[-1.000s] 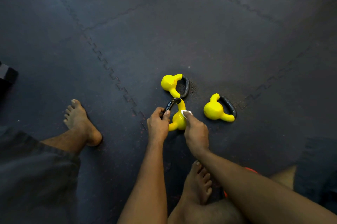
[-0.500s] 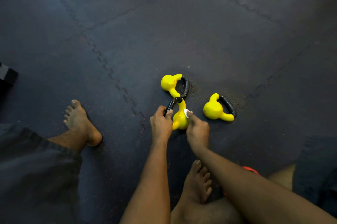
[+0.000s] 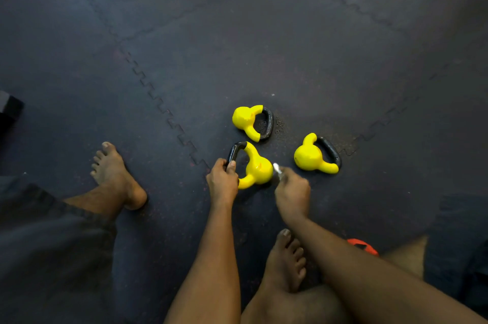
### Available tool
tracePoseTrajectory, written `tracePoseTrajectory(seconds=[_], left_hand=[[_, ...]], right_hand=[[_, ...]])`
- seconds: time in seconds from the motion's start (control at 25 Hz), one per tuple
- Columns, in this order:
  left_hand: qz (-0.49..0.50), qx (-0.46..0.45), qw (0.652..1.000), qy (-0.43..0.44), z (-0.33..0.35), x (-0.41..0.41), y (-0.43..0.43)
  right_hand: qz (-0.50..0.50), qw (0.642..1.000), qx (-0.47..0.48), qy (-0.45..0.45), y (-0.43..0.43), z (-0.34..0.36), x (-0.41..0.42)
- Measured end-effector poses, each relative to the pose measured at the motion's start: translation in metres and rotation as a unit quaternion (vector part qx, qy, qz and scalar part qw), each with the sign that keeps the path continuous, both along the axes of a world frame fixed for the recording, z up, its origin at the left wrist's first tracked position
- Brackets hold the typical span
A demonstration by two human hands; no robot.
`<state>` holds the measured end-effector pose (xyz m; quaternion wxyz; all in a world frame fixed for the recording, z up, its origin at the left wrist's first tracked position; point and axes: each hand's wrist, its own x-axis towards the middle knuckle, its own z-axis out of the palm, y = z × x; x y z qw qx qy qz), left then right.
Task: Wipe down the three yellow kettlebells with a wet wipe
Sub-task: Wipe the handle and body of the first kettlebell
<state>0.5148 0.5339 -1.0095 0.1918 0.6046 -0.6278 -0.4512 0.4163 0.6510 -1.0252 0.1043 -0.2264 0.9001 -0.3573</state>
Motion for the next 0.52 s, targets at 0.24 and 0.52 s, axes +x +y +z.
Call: tracePoseTrajectory(seconds=[0.24,0.52], left_hand=[[-0.018,-0.007,1.000,0.012,-0.005,0.014,0.007],[-0.038,-0.019,0.999,-0.009,0.008,0.005,0.007]], right_hand=[[0.091,0.982,-0.086,-0.139,-0.031,-0.002,-0.017],[-0.018,0.989,-0.033,-0.142,-0.020,-0.004,-0.003]])
